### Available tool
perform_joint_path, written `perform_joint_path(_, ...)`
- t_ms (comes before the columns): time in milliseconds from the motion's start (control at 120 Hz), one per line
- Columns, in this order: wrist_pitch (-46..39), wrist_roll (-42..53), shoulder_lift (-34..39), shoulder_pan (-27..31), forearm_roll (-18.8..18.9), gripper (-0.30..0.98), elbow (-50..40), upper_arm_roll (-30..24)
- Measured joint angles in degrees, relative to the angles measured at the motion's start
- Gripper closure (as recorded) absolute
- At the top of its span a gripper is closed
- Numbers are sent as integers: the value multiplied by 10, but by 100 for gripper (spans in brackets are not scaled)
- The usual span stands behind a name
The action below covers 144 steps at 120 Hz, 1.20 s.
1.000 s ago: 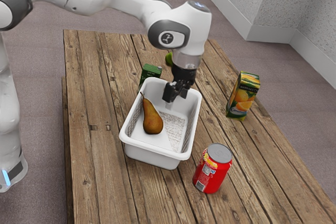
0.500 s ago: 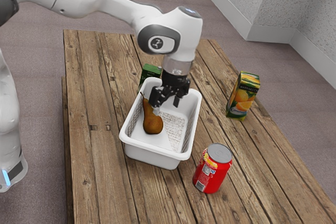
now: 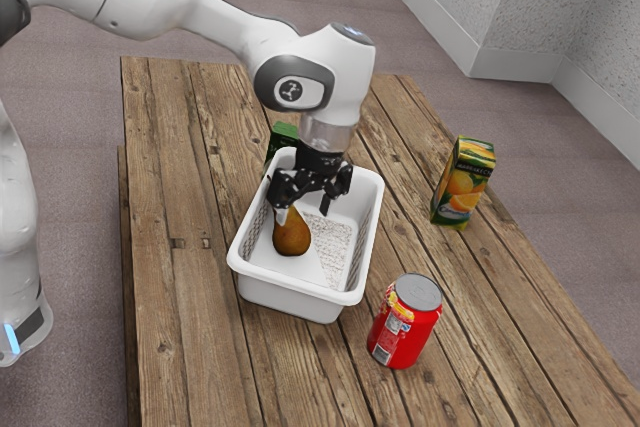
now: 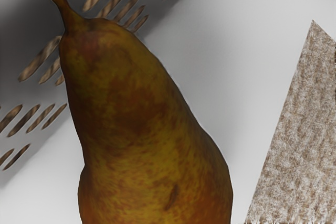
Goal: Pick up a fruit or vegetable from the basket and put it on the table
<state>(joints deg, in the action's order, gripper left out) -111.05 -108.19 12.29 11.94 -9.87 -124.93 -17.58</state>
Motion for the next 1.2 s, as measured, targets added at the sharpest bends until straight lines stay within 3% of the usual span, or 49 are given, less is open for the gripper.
perform_joint_path(617, -8, 52, -14, 12, -26, 0, -24, 0)
perform_joint_path(800, -20, 51, -15, 13, -42, -11, -33, 0)
perform_joint_path(900, -23, 53, -21, 15, -42, 0, -34, 0)
perform_joint_path(1200, -29, 59, -37, 24, -50, -1, -36, 0)
